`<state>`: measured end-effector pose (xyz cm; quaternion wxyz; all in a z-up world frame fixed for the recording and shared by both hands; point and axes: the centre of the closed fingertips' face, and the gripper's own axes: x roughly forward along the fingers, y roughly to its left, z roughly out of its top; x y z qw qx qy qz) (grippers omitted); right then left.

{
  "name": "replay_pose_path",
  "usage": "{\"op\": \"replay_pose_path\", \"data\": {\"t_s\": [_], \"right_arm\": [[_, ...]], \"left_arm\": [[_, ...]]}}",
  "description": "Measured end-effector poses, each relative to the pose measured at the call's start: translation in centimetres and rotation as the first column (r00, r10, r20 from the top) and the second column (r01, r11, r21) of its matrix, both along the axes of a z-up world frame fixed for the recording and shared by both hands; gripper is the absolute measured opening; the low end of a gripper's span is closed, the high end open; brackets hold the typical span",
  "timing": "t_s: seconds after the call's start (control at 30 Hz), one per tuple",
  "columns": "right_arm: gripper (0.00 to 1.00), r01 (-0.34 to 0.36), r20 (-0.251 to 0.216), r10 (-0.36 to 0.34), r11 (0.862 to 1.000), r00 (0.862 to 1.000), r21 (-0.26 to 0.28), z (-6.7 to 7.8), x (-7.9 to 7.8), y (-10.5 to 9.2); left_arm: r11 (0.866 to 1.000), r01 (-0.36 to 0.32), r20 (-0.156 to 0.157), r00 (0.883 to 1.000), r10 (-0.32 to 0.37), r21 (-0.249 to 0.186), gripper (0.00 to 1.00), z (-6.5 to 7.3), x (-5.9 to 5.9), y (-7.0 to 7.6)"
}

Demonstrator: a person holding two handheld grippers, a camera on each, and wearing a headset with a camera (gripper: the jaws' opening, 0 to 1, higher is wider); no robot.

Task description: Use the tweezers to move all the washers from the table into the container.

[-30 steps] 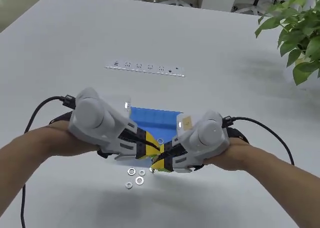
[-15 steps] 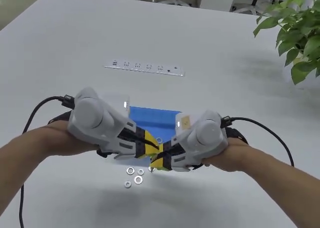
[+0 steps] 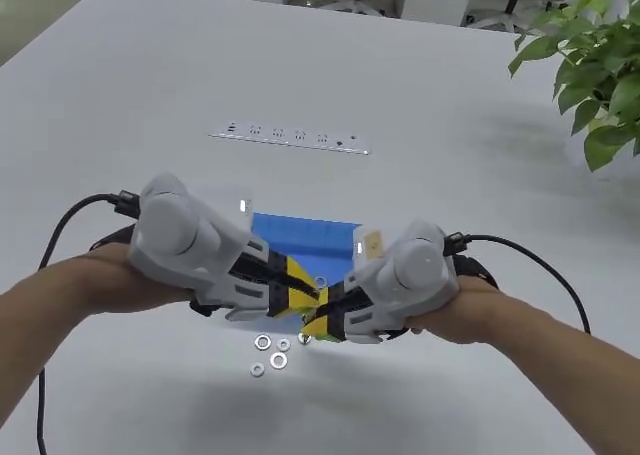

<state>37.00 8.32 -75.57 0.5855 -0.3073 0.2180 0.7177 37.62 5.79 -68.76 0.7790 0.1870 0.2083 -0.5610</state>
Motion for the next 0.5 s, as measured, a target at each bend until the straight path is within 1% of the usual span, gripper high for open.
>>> {"op": "replay_pose_path", "data": {"t_s": [0.03, 0.13, 0.17, 0.2, 0.27, 0.33, 0.4, 0.47, 0.5], "right_arm": [[0.06, -0.001, 0.003, 0.001, 1.000, 1.000, 0.000, 0.1, 0.0, 0.0], [0.06, -0.001, 0.002, 0.001, 1.000, 1.000, 0.002, 0.3, 0.0, 0.1], [0.06, -0.001, 0.004, 0.001, 1.000, 1.000, 0.003, 0.4, 0.1, 0.1], [0.06, -0.002, 0.003, 0.002, 1.000, 1.000, 0.002, 0.5, 0.1, 0.2], [0.06, -0.006, 0.003, 0.006, 1.000, 1.000, 0.003, 0.8, 0.0, 0.2], [0.06, -0.012, 0.010, 0.012, 1.000, 1.000, 0.003, 1.1, -0.1, 0.2], [0.06, -0.016, 0.014, 0.016, 1.000, 1.000, 0.006, 1.6, -0.1, 0.2], [0.06, -0.020, 0.013, 0.020, 1.000, 1.000, 0.008, 2.0, -0.1, 0.3], [0.06, -0.026, 0.018, 0.026, 1.000, 0.999, 0.009, 2.2, -0.2, 0.3]], "left_arm": [[1.000, -0.005, -0.003, 1.000, 0.005, -0.011, 0.11, 0.2, 0.0, 0.1], [0.999, -0.019, -0.012, 1.000, 0.019, -0.026, 0.14, 0.4, -0.1, 0.3], [0.999, -0.027, -0.026, 0.999, 0.026, -0.031, 0.16, 0.4, -0.2, 0.5], [0.999, -0.034, -0.033, 0.999, 0.033, -0.033, 0.18, 0.4, -0.2, 0.7], [0.998, -0.051, -0.037, 0.998, 0.050, -0.040, 0.22, 0.4, -0.2, 1.1], [0.996, -0.076, -0.059, 0.996, 0.073, -0.052, 0.26, 0.3, -0.4, 1.5], [0.993, -0.100, -0.063, 0.993, 0.096, -0.058, 0.30, 0.3, -0.4, 2.0], [0.990, -0.114, -0.062, 0.992, 0.109, -0.080, 0.35, 0.4, -0.6, 2.3], [0.989, -0.123, -0.060, 0.991, 0.118, -0.081, 0.37, 0.4, -0.6, 2.5]]}}
